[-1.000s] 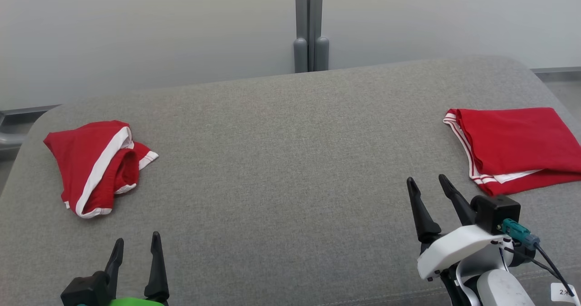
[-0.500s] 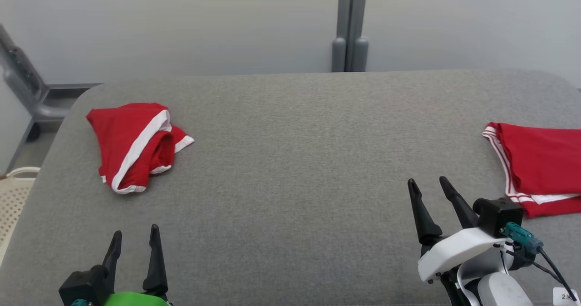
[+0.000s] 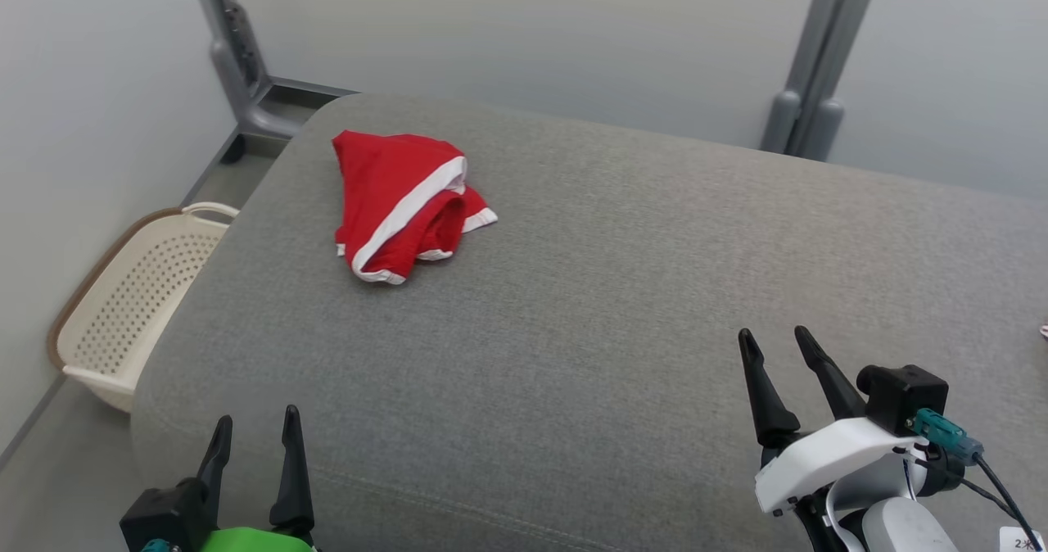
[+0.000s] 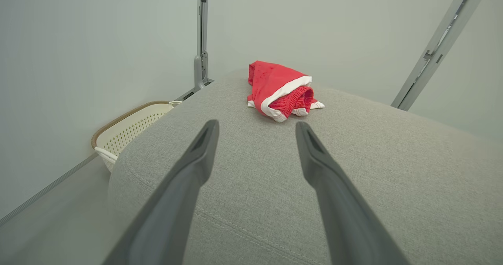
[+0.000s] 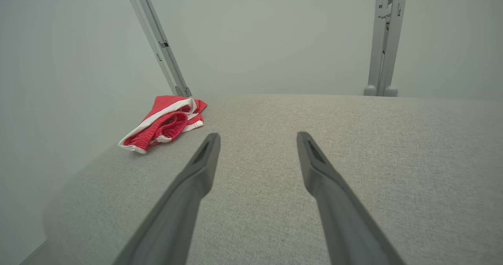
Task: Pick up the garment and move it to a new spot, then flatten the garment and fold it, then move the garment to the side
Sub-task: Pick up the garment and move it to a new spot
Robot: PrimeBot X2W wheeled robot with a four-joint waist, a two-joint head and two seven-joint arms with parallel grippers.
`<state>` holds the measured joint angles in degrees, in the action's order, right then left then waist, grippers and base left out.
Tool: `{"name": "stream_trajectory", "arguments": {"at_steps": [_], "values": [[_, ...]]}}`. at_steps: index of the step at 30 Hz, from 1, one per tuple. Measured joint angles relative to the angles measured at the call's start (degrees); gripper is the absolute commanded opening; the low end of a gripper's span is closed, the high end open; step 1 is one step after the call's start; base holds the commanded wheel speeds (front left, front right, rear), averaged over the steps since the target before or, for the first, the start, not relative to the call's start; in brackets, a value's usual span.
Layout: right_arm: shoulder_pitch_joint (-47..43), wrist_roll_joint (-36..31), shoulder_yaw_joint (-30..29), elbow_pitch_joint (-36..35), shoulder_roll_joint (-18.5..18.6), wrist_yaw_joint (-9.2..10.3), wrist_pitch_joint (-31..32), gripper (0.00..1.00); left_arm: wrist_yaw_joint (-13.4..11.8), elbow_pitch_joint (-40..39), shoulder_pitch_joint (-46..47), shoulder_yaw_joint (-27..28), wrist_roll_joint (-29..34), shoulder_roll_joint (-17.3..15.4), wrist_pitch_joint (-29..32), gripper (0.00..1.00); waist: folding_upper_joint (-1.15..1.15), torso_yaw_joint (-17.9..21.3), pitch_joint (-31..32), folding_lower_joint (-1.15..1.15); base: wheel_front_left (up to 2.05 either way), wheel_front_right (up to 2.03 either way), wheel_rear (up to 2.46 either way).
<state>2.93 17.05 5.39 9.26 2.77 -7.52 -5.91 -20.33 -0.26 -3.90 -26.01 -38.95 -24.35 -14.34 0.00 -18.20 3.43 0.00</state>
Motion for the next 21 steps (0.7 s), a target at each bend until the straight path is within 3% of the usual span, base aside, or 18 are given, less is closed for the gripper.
{"name": "stream_trajectory", "arguments": {"at_steps": [10, 21], "values": [[0.05, -0.47, -0.56, 0.08, -0.03, 0.0, 0.02, 1.0, 0.18, 0.08, 0.3, -0.26, 0.13, -0.07, 0.16, 1.0, 0.0, -6.04, 0.17, 0.0, 0.0, 0.0, 0.0], [0.49, -2.02, -2.3, -1.81, -0.04, 0.0, 0.87, 1.0, 2.03, 1.0, 8.82, -0.38, 0.22, -1.68, 4.89, 1.0, 0.0, -1.47, -0.89, 0.0, 0.0, 0.0, 0.0]]}}
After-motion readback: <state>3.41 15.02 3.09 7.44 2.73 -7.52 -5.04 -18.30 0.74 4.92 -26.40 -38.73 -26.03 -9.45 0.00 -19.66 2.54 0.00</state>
